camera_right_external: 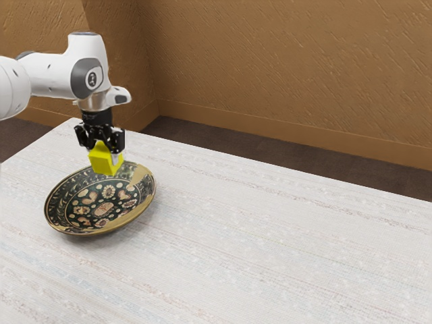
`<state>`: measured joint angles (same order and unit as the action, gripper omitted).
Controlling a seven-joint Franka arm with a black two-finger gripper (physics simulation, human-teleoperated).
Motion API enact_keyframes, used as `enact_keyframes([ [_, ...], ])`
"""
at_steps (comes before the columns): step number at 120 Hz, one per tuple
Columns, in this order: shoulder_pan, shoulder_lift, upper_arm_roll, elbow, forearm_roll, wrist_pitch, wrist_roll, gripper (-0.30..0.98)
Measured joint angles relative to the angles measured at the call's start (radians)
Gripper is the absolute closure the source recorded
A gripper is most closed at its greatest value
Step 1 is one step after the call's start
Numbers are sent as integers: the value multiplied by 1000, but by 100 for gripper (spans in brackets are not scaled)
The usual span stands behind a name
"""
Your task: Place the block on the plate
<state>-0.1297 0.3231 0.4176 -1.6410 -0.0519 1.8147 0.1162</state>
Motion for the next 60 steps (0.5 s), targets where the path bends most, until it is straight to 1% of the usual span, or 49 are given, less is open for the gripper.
enact_keyframes([
  [15,14,29,32,-9,4,3,1,38],
  [60,32,144,34,-10,-26,42,5,37],
])
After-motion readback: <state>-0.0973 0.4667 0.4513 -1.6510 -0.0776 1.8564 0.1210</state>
